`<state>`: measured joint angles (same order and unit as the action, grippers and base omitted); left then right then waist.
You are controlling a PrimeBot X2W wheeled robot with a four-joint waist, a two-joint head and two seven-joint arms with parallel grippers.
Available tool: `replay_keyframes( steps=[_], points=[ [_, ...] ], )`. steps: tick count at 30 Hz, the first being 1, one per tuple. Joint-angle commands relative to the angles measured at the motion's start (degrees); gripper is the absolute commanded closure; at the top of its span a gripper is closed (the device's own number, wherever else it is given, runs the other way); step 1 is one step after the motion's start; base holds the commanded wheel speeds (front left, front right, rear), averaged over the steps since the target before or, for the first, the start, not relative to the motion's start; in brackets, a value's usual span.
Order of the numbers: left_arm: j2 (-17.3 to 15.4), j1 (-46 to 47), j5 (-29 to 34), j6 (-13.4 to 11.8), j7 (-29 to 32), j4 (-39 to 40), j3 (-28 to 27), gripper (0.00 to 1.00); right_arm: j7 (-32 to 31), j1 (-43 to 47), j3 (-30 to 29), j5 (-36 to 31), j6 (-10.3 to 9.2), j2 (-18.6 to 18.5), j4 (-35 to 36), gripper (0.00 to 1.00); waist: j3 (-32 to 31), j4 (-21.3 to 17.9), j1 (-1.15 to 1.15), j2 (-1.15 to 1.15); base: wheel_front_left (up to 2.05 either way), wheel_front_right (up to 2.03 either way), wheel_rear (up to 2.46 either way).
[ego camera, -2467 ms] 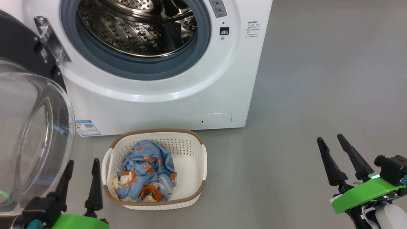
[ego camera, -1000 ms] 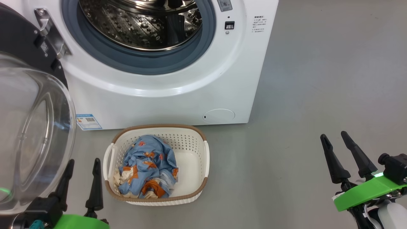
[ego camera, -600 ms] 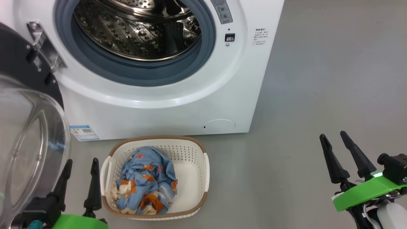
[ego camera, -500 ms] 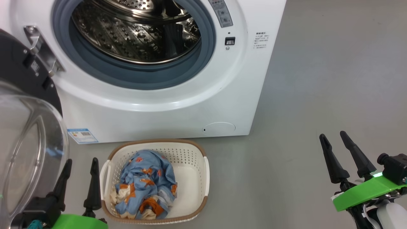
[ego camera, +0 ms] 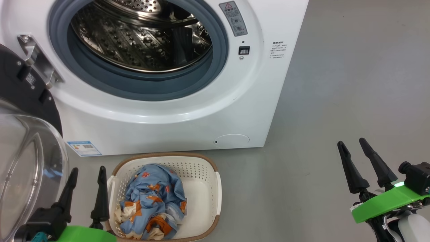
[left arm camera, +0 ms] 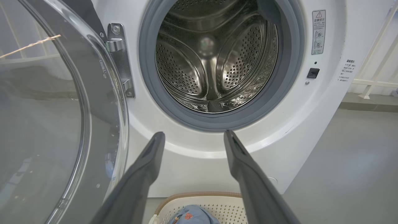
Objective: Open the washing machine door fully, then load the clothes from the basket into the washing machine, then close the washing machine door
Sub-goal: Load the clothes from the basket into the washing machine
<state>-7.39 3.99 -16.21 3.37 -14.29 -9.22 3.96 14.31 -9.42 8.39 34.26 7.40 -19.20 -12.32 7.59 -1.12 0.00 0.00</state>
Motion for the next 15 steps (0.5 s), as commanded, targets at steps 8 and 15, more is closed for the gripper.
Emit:
replay_keyframes(
  steps=[8, 15],
  points=[
    [-0.84, 2.4, 0.84, 0.55, -0.71, 1.05, -2.16, 0.0, 0.69, -0.76, 1.03, -0.36, 0.09, -0.84, 1.31, 0.0, 0.36, 0.35, 0.0, 0.0, 0.0, 0.0, 0.0],
    [-0.74, 2.45, 1.1, 0.69, -0.71, 0.64, -2.25, 0.0, 0.69, -0.84, 1.48, -0.27, 0.09, -0.96, 1.12, 0.0, 0.22, 0.39, 0.0, 0.0, 0.0, 0.0, 0.0]
  ],
)
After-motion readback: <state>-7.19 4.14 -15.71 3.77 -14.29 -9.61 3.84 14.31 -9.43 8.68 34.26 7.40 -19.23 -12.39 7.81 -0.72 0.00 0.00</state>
